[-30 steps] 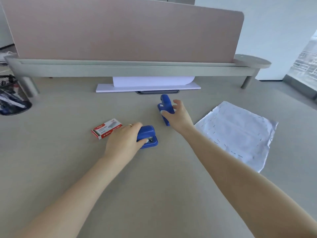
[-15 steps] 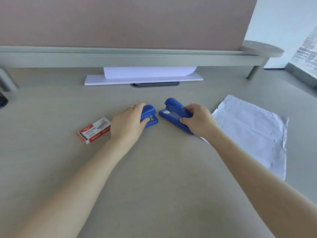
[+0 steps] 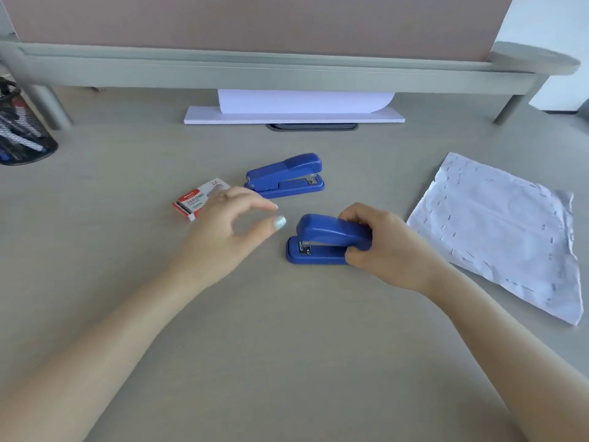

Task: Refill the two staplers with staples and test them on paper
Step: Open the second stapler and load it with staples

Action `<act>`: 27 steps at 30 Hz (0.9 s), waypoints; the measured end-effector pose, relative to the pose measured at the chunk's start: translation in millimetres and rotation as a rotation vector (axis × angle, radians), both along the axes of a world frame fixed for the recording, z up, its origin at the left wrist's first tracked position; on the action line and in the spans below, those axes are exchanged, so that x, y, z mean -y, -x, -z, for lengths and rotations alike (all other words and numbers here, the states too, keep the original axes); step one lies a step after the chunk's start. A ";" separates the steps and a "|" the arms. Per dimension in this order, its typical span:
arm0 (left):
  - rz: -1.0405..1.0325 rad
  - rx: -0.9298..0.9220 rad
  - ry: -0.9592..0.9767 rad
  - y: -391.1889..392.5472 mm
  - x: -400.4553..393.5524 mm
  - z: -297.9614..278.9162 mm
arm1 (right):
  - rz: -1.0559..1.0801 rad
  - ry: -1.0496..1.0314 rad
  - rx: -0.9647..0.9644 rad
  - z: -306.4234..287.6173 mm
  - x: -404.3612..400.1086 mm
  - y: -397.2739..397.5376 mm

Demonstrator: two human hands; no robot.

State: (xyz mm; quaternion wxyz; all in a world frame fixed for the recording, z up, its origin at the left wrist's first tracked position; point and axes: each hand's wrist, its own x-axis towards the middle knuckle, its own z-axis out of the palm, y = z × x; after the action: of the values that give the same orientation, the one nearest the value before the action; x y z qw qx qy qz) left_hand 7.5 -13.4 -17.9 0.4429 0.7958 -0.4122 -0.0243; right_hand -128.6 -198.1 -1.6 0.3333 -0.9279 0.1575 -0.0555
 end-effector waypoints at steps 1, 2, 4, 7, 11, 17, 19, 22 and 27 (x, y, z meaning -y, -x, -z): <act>0.009 0.001 -0.082 4.4 -8.6 3.9 | -0.015 0.000 0.001 0.9 -3.0 -2.3; 0.016 0.004 -0.144 8.0 -12.9 7.5 | -0.032 0.001 0.002 1.8 -6.7 -4.1; 0.013 -0.030 -0.195 14.4 -13.0 12.6 | -0.066 -0.004 0.006 3.5 -15.1 -6.7; 0.001 -0.114 -0.144 21.5 -5.9 17.5 | -0.068 -0.006 0.017 4.9 -23.9 -7.4; -0.066 -0.174 -0.122 24.0 0.5 22.0 | -0.025 0.101 0.087 8.1 -34.9 -5.9; -0.037 -0.258 -0.059 24.4 0.1 19.5 | 0.028 0.148 0.257 15.6 -58.4 -15.4; -0.043 -0.276 -0.050 24.5 0.6 19.2 | 0.040 0.061 0.302 15.0 -57.3 -16.5; -0.049 -0.249 -0.030 27.1 0.8 17.3 | 0.074 -0.246 0.382 7.0 -53.5 -13.2; -0.047 -0.261 -0.036 30.3 0.3 15.2 | 0.116 -0.471 0.518 0.6 -48.1 -9.8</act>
State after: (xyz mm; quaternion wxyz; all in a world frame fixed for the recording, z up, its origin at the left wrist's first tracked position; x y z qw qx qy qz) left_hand -22.8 -13.7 -33.2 0.4790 0.8030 -0.3318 -0.1248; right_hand -118.8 -150.0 -2.2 0.5632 -0.7704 0.1284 -0.2700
